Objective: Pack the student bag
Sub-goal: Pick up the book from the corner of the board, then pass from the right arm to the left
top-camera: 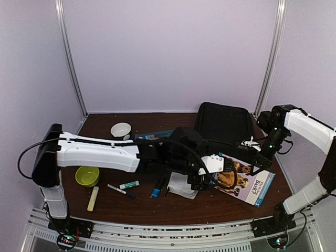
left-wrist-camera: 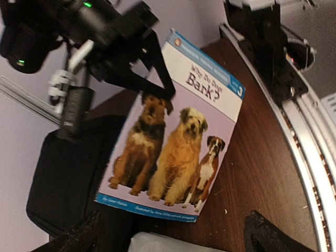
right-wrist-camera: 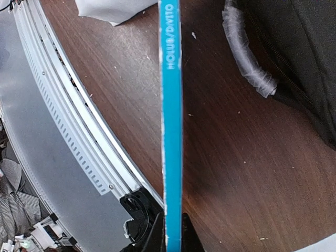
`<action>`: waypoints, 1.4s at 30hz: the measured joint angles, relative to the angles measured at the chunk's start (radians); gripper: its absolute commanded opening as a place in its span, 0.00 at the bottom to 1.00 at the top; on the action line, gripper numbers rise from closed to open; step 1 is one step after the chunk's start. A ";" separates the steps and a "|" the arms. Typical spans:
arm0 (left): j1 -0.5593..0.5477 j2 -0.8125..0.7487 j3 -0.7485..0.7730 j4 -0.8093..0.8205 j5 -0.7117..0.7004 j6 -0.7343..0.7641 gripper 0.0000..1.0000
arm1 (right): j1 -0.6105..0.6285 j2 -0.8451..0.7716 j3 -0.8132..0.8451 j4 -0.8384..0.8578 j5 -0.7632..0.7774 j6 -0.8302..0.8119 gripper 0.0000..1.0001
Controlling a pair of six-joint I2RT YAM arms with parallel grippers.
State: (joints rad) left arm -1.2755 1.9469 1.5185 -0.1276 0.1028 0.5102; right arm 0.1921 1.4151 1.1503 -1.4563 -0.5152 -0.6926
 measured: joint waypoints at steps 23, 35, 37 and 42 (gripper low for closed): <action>0.318 -0.166 -0.130 0.080 0.526 -0.684 0.66 | 0.373 0.052 0.431 -0.059 0.119 -0.082 0.00; 0.314 -0.140 -0.131 0.159 0.581 -0.759 0.03 | 0.411 0.123 0.487 -0.028 0.074 -0.061 0.00; 0.316 -0.138 -0.131 0.157 0.601 -0.758 0.00 | 0.410 0.123 0.487 -0.028 0.068 -0.050 0.13; 0.320 -0.141 -0.137 0.139 0.607 -0.749 0.00 | 0.381 0.116 0.485 0.022 -0.012 -0.003 0.59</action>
State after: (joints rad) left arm -0.9558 1.8057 1.3811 0.0113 0.7097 -0.2386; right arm 0.5735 1.5307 1.6352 -1.4345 -0.5274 -0.6960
